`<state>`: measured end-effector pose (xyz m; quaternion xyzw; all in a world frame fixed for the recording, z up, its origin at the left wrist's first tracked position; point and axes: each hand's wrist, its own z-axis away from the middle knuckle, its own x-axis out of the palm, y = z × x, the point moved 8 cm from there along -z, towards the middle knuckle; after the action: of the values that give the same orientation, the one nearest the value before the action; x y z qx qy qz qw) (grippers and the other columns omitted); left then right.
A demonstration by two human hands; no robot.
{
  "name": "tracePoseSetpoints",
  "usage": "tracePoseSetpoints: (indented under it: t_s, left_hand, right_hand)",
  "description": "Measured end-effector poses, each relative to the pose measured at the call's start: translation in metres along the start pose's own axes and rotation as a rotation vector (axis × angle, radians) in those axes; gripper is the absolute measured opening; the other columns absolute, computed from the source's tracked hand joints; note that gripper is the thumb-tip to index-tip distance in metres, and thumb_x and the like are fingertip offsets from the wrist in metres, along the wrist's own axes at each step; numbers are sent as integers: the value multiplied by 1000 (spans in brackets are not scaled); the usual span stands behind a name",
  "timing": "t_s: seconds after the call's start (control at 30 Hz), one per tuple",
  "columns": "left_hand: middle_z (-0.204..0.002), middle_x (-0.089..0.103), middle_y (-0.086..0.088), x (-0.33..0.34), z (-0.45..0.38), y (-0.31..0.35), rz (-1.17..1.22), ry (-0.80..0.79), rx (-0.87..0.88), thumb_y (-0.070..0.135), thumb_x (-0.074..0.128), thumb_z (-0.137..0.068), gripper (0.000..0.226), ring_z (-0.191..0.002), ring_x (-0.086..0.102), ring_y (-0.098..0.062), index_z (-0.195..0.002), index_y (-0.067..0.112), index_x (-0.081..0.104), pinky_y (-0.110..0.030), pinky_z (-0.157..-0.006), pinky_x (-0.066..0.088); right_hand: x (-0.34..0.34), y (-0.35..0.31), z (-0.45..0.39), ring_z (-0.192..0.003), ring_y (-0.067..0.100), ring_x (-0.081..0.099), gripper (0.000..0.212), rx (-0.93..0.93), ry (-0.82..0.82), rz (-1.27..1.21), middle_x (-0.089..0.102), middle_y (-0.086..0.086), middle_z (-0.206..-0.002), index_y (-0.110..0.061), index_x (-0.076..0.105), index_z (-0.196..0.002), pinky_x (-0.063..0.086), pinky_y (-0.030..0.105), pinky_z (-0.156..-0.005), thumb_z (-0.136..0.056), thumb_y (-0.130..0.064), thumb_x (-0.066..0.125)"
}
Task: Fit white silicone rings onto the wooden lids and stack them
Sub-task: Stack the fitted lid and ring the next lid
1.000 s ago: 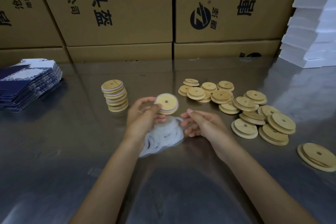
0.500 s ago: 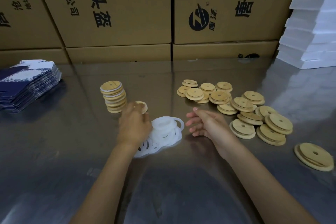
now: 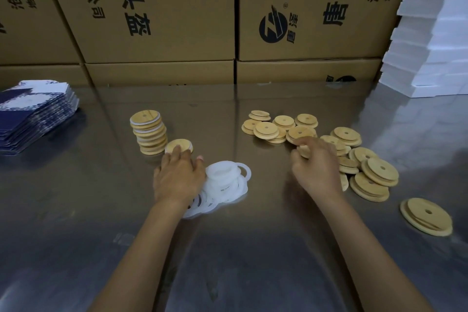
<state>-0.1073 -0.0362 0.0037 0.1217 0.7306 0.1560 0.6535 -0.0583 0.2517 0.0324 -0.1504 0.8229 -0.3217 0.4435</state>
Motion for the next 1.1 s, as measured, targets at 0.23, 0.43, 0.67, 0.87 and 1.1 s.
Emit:
tracePoseSetpoints:
  t_s: [0.23, 0.43, 0.67, 0.87, 1.1]
  left_hand:
    - [-149, 39, -8, -6, 6, 13, 62, 73, 84, 37, 38, -101, 46, -140, 28, -27, -138, 10, 47, -45, -110, 27]
    - [-126, 56, -10, -7, 16, 39, 91, 177, 245, 28, 46, -98, 33, -123, 46, -28, -120, 6, 59, -40, -102, 36]
    - [-134, 56, 0, -1, 27, 60, 124, 173, 372, 30, 48, -97, 36, -124, 48, -19, -127, 14, 58, -33, -106, 34]
    - [-106, 71, 16, 0, 27, 62, 702, 11, 229, 35, 56, -97, 27, -108, 60, -2, -119, 22, 65, -21, -92, 44]
    - [-87, 77, 1, -6, 24, 60, 1140, -121, 153, 14, 71, -88, 23, -85, 71, -7, -109, 21, 68, -19, -78, 54]
  right_hand:
    - [-10, 44, -12, -154, 34, 9, 52, 179, -116, 420, 23, 16, -164, -12, 45, -145, 10, 50, -121, -100, -37, 47]
    - [-13, 42, -12, -138, 36, 36, 34, 163, -32, 403, 56, 12, -137, -23, 53, -129, 18, 53, -115, -99, -39, 51]
    - [-12, 18, -11, -117, 28, 53, 23, -35, 32, 244, 55, 5, -127, -22, 62, -109, 32, 46, -108, -88, -24, 71]
    - [18, -52, 21, -103, 2, 56, 26, -267, -159, -395, 58, 2, -114, -10, 68, -97, 44, 16, -89, -77, -8, 83]
    - [42, -55, 35, -94, 9, 70, 50, 83, -385, -871, 65, 3, -121, -15, 58, -121, 55, 20, -75, -81, 5, 77]
